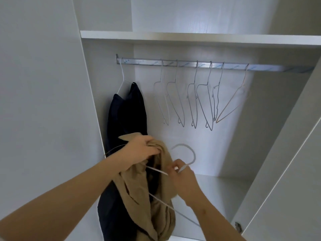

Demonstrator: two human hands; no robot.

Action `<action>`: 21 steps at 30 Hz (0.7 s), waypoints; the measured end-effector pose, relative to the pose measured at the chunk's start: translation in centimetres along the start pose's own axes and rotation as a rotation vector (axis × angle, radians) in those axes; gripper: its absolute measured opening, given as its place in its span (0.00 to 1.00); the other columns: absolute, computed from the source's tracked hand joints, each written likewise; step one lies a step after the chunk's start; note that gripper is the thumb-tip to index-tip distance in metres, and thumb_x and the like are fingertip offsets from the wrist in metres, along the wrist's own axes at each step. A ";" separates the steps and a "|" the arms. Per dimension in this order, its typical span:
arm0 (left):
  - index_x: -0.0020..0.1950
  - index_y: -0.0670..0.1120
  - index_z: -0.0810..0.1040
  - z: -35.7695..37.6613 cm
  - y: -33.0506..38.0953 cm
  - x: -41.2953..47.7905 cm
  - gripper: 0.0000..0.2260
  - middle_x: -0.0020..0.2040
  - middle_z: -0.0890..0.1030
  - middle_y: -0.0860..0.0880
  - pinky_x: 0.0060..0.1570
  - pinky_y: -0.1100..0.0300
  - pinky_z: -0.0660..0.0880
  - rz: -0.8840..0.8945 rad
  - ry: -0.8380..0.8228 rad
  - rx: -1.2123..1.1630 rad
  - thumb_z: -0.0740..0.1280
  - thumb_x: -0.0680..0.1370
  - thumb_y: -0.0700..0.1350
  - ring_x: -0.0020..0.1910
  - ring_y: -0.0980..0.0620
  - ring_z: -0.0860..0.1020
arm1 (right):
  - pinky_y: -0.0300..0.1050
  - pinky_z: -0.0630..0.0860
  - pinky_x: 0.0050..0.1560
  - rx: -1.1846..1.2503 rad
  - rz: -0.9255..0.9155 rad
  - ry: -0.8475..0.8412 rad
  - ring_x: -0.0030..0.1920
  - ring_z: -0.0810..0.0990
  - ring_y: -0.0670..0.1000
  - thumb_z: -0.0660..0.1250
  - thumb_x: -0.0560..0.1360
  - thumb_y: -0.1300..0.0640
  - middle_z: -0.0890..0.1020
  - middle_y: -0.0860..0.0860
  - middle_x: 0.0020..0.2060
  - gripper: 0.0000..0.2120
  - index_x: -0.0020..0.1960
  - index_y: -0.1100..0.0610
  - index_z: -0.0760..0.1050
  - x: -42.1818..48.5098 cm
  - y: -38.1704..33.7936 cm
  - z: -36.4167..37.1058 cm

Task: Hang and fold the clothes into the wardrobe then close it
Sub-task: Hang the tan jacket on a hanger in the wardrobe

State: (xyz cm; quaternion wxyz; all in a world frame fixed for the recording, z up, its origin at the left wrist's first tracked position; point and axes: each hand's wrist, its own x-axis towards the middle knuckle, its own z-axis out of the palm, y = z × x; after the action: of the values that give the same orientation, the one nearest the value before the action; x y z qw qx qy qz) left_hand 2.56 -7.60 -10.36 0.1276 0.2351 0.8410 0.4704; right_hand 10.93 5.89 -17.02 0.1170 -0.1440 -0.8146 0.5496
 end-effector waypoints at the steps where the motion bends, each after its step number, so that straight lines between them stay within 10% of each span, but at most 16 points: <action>1: 0.45 0.44 0.78 0.9 0.5 -0.1 0.02 0.38 0.77 0.50 0.42 0.71 0.72 0.039 -0.050 -0.013 0.68 0.74 0.39 0.38 0.56 0.75 | 0.30 0.67 0.29 0.002 -0.006 0.029 0.31 0.73 0.42 0.58 0.79 0.55 0.74 0.47 0.32 0.10 0.39 0.51 0.67 0.0 -0.1 0.6; 4: 0.50 0.44 0.78 1.4 1.4 0.0 0.06 0.42 0.79 0.47 0.51 0.57 0.75 0.076 -0.098 -0.007 0.69 0.73 0.40 0.43 0.51 0.77 | 0.46 0.76 0.42 0.054 0.023 0.172 0.39 0.78 0.51 0.57 0.79 0.51 0.79 0.51 0.37 0.01 0.50 0.47 0.66 0.0 -0.2 0.4; 11: 0.51 0.57 0.81 1.6 -0.7 -0.4 0.15 0.53 0.78 0.50 0.56 0.49 0.70 0.627 0.275 1.041 0.59 0.74 0.60 0.56 0.47 0.75 | 0.28 0.65 0.23 0.221 -0.133 0.253 0.20 0.69 0.39 0.62 0.76 0.62 0.71 0.44 0.18 0.12 0.46 0.45 0.68 0.6 -1.4 -2.6; 16: 0.60 0.54 0.74 1.6 -0.4 1.2 0.19 0.49 0.80 0.55 0.46 0.63 0.71 0.531 0.108 0.826 0.57 0.76 0.63 0.49 0.55 0.78 | 0.28 0.68 0.26 0.254 -0.151 0.290 0.22 0.71 0.39 0.65 0.76 0.57 0.72 0.47 0.20 0.06 0.48 0.47 0.70 0.9 -2.0 -4.1; 21: 0.53 0.50 0.79 1.2 1.5 2.4 0.15 0.42 0.81 0.52 0.42 0.59 0.75 0.503 0.326 0.598 0.64 0.74 0.59 0.41 0.54 0.78 | 0.22 0.69 0.40 0.141 -0.384 0.559 0.38 0.77 0.38 0.68 0.74 0.54 0.78 0.40 0.37 0.09 0.48 0.46 0.68 1.4 -2.7 -5.5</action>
State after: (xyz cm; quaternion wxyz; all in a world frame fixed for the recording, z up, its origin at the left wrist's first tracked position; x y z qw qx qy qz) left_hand 1.43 -4.85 -9.71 -0.1998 0.3820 0.8660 0.2531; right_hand 11.24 10.19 -12.40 0.4465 -0.1245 -0.7234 0.5117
